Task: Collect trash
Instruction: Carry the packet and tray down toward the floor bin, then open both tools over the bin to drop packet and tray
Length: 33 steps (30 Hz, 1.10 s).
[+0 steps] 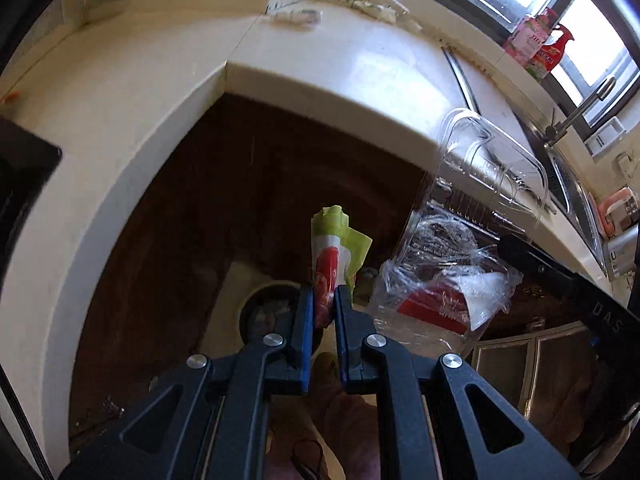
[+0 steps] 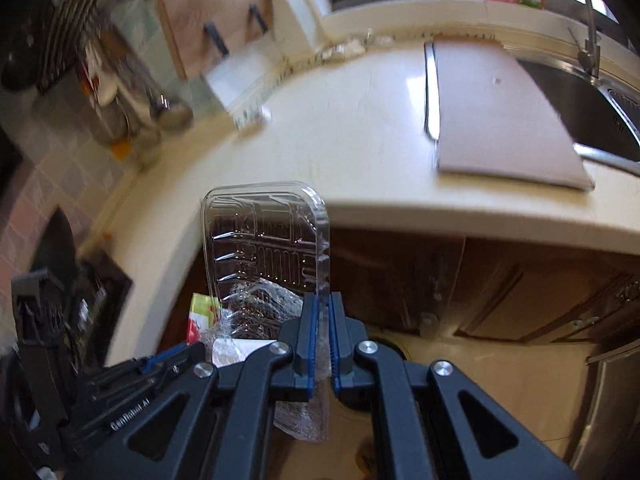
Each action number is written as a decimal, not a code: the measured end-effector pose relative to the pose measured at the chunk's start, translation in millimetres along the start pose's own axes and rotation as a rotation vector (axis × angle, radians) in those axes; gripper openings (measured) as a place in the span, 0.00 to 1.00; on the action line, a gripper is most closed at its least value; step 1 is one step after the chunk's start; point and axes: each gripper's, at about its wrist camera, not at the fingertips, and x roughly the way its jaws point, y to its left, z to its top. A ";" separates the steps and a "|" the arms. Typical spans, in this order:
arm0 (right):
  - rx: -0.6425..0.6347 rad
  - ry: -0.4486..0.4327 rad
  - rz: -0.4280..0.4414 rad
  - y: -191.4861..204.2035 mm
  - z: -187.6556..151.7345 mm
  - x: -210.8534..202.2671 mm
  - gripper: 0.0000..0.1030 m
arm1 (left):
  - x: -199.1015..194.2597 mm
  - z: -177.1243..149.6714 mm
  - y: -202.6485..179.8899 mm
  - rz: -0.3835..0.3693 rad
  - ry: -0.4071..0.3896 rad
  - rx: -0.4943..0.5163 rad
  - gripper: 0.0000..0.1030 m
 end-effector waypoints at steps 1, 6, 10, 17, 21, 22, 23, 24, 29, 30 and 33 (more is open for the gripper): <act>-0.009 0.023 -0.013 -1.8 -7.5 11.9 0.05 | 9.7 -5.5 4.6 0.011 0.015 -0.010 0.08; 0.032 0.163 -0.080 -29.7 -47.8 99.6 0.05 | 94.3 -39.8 36.4 0.028 0.145 -0.083 0.08; 0.083 0.181 -0.149 -59.8 -76.3 174.7 0.05 | 180.5 -66.7 64.1 0.046 0.231 -0.138 0.08; 0.003 0.144 -0.213 -81.9 -122.2 292.8 0.06 | 300.9 -91.3 103.4 0.031 0.263 -0.203 0.21; -0.038 0.195 -0.223 -87.5 -141.6 341.7 0.07 | 334.0 -107.0 102.9 0.090 0.277 -0.166 0.54; -0.041 0.231 -0.229 -89.0 -146.8 353.6 0.09 | 339.2 -110.4 104.3 0.115 0.279 -0.153 0.60; -0.043 0.262 -0.235 -91.2 -150.4 362.9 0.11 | 342.5 -114.0 106.0 0.130 0.281 -0.146 0.61; -0.044 0.291 -0.240 -93.8 -154.4 370.9 0.11 | 344.0 -116.3 109.0 0.141 0.286 -0.144 0.61; -0.056 0.320 -0.234 -95.9 -164.3 373.2 0.14 | 338.7 -126.0 119.6 0.182 0.289 -0.160 0.65; -0.061 0.323 -0.234 -95.3 -165.1 370.7 0.14 | 336.6 -126.5 121.6 0.189 0.290 -0.161 0.66; -0.061 0.356 -0.204 -94.7 -166.1 365.0 0.20 | 327.8 -126.6 123.5 0.196 0.288 -0.174 0.66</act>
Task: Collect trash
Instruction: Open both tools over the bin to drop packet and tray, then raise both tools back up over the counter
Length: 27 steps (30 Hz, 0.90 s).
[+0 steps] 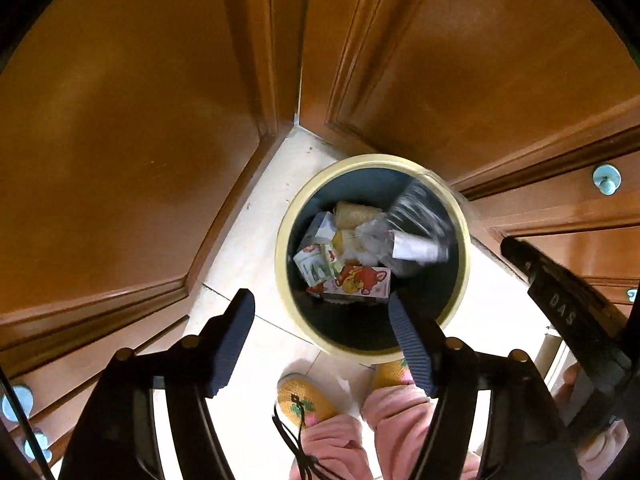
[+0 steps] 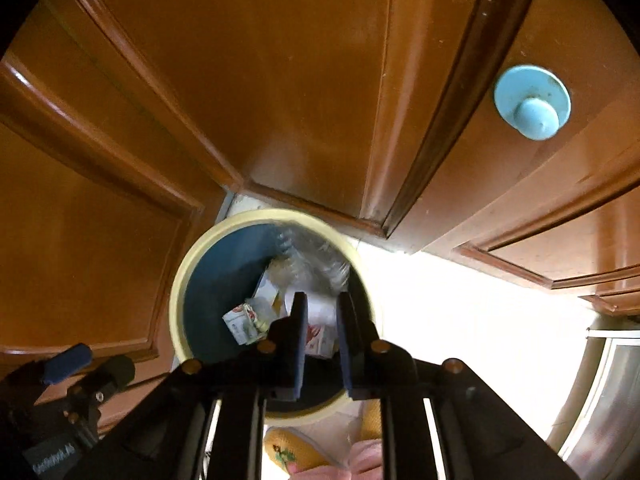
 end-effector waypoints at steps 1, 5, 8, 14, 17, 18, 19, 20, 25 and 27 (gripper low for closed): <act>-0.007 0.012 0.007 0.4 -1.1 -1.7 0.24 | -2.3 0.1 0.5 0.001 -0.003 -0.005 0.67; -0.001 0.012 0.014 0.4 -1.0 -11.7 0.24 | -14.8 2.6 0.7 0.009 -0.025 -0.016 0.67; 0.034 0.018 0.026 -2.9 1.0 -28.0 0.24 | -33.6 5.1 -1.7 0.012 -0.042 -0.026 0.67; 0.038 -0.009 0.037 -4.6 5.5 -95.1 0.24 | -111.0 7.1 -19.6 0.013 -0.099 -0.008 0.67; 0.043 -0.031 0.061 -6.0 9.2 -151.6 0.24 | -167.0 9.3 -33.4 0.003 -0.149 0.020 0.67; 0.044 -0.041 0.068 -6.6 11.6 -167.7 0.24 | -190.8 9.3 -39.6 0.001 -0.171 0.036 0.67; 0.044 -0.056 0.077 -7.5 13.1 -189.1 0.24 | -209.2 9.4 -44.2 -0.001 -0.189 0.049 0.69; 0.044 -0.072 0.086 -8.3 14.6 -208.9 0.24 | -231.4 10.0 -48.5 -0.003 -0.210 0.062 0.72; 0.062 -0.156 0.120 -10.9 28.5 -312.8 0.25 | -341.7 10.9 -66.9 0.003 -0.340 0.151 0.77; 0.075 -0.222 0.128 -11.1 34.8 -355.1 0.26 | -382.3 13.2 -72.3 0.004 -0.391 0.180 0.79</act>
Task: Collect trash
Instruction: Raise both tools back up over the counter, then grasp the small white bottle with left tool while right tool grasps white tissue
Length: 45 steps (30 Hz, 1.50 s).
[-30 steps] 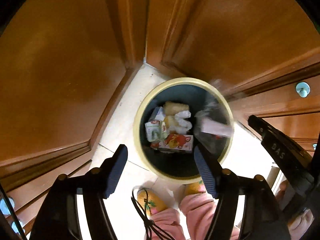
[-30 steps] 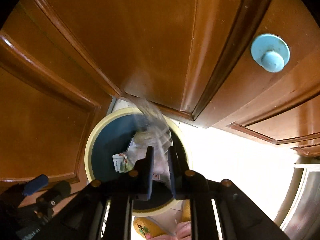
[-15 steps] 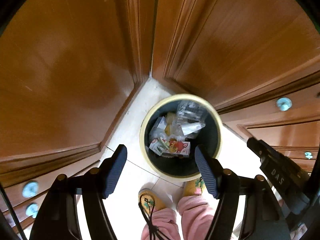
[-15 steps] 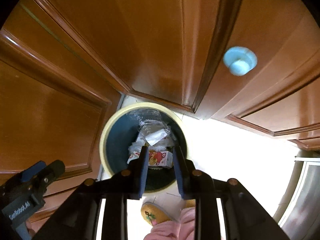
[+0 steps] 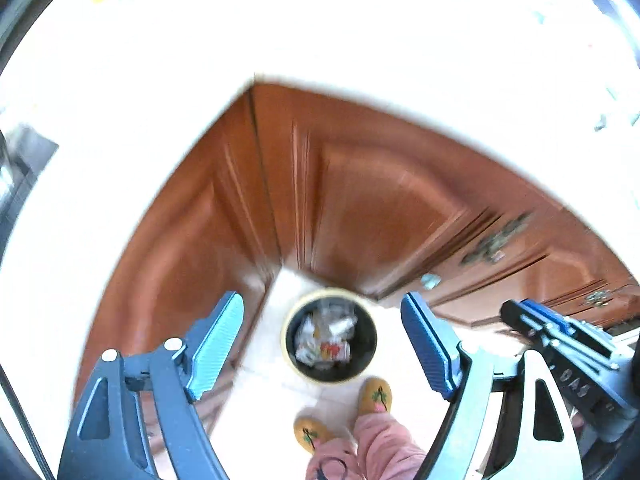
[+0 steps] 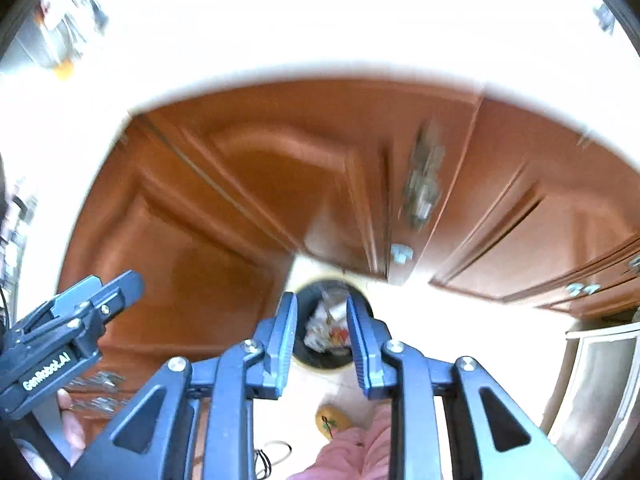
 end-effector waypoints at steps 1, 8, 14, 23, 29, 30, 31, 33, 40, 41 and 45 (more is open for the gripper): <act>0.005 -0.034 0.005 2.8 6.5 -18.3 0.26 | -15.0 7.6 -2.8 0.002 -0.024 0.012 0.79; 0.030 -0.266 0.029 11.0 42.1 -127.6 0.35 | -111.9 64.8 -23.7 0.033 -0.254 0.101 0.86; 0.053 -0.367 0.063 5.4 72.8 -180.5 0.35 | -158.9 104.3 -31.2 0.095 -0.400 0.193 0.89; 0.096 -0.399 0.136 -10.6 147.8 -207.3 0.35 | -145.8 163.0 -31.8 0.177 -0.481 0.233 0.89; 0.092 -0.383 0.169 -20.4 228.8 -184.6 0.35 | -100.3 215.4 -34.2 0.282 -0.501 0.305 0.88; 0.094 -0.380 0.179 -23.4 244.3 -176.2 0.35 | -89.8 222.5 -36.6 0.312 -0.501 0.320 0.88; 0.094 -0.377 0.189 -26.6 259.8 -165.9 0.35 | -79.6 230.9 -39.1 0.336 -0.500 0.336 0.88; 0.095 -0.360 0.204 -30.2 289.7 -140.8 0.35 | -52.4 251.6 -44.5 0.380 -0.487 0.374 0.87; 0.086 -0.227 0.272 -28.5 356.8 -33.0 0.35 | 45.0 306.6 -68.9 0.480 -0.414 0.550 0.75; 0.086 -0.209 0.275 -28.2 362.5 -19.5 0.35 | 59.1 312.1 -70.6 0.480 -0.393 0.569 0.71; 0.096 -0.130 0.298 -33.9 384.1 29.0 0.35 | 102.1 326.2 -72.3 0.451 -0.299 0.617 0.61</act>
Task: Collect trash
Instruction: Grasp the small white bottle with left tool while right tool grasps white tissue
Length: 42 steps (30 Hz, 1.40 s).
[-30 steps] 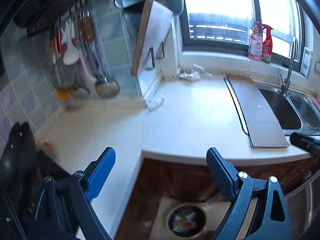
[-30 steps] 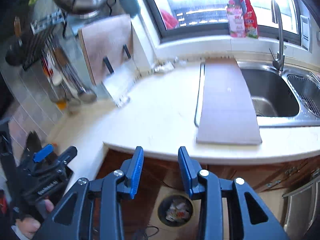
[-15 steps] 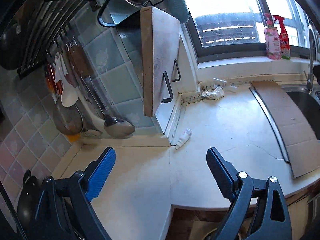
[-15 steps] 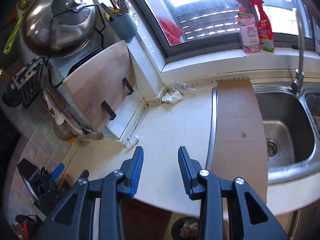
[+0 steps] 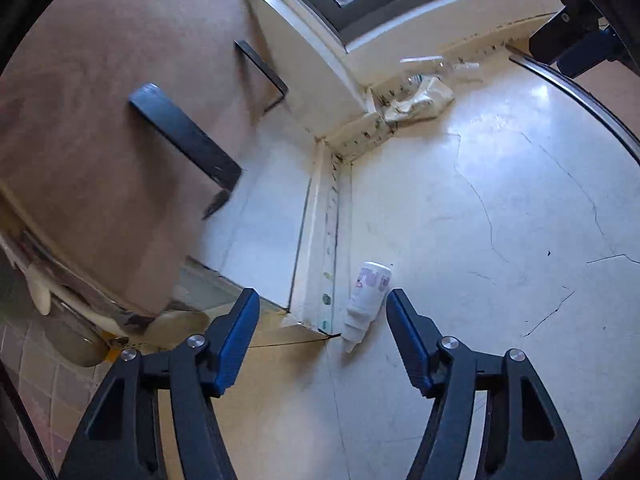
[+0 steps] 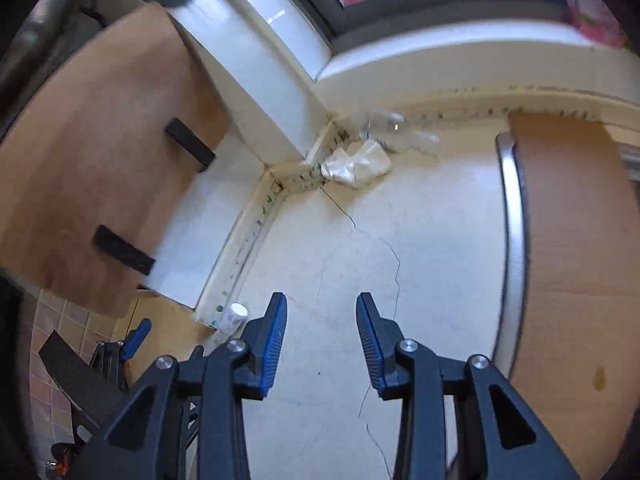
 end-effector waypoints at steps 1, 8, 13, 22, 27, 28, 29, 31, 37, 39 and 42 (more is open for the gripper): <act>0.006 0.010 0.002 -4.0 3.9 8.3 0.35 | 10.9 1.5 -1.4 -0.024 0.024 -0.004 0.60; 0.005 0.032 0.015 -17.1 24.5 41.9 0.35 | 51.7 7.6 0.1 -0.150 0.104 -0.058 0.53; 0.001 0.026 0.019 -16.7 33.2 53.7 0.35 | 73.2 8.7 -0.6 -0.196 0.166 -0.075 0.40; -0.004 0.028 0.027 -17.2 42.4 67.5 0.35 | 90.0 13.3 1.9 -0.269 0.219 -0.114 0.36; 0.015 0.030 0.034 -21.5 44.0 70.9 0.35 | 91.0 15.9 1.5 -0.327 0.246 -0.136 0.31; 0.016 0.028 0.035 -22.0 43.9 71.1 0.35 | 91.0 16.4 1.1 -0.344 0.254 -0.143 0.29; 0.018 0.028 0.036 -22.5 43.7 71.2 0.35 | 90.9 16.6 0.8 -0.355 0.263 -0.151 0.28; 0.022 0.030 0.044 -23.9 42.4 70.0 0.35 | 91.4 16.3 0.5 -0.373 0.277 -0.171 0.26; 0.019 0.027 0.041 -25.9 45.7 68.2 0.35 | 82.6 14.7 -4.3 -0.411 0.344 -0.274 0.22; 0.033 0.029 0.048 -28.8 51.3 68.0 0.35 | 74.5 16.7 -7.2 -0.424 0.355 -0.315 0.22; 0.042 0.015 0.024 -32.3 63.0 70.9 0.39 | 63.6 25.5 -12.9 -0.429 0.378 -0.376 0.22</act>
